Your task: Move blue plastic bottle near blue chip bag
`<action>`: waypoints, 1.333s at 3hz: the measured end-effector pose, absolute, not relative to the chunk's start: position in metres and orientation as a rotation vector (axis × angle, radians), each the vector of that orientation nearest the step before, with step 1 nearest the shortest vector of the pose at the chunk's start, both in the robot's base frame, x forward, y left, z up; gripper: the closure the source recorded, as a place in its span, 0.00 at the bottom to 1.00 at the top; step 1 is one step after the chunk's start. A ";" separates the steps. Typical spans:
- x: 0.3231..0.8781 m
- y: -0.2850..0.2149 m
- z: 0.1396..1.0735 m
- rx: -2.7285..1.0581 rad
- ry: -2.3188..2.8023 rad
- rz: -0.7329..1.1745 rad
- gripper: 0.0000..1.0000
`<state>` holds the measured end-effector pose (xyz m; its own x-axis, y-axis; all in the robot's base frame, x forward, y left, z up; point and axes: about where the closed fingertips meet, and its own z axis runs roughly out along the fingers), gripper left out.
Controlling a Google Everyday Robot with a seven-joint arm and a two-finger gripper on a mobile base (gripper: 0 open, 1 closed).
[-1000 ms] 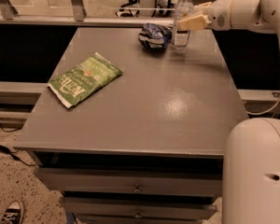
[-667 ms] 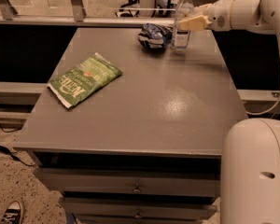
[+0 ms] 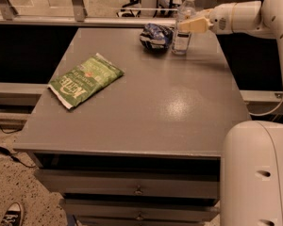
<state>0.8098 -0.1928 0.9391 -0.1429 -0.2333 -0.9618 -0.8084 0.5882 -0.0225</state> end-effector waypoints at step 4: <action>0.802 -0.186 0.926 -0.884 1.714 0.722 0.00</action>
Offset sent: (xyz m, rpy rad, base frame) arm 0.0074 -0.0134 -0.0028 0.0212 0.0804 0.0165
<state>0.8020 -0.1856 0.9264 -0.1989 -0.2153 -0.9561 -0.8347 0.5484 0.0501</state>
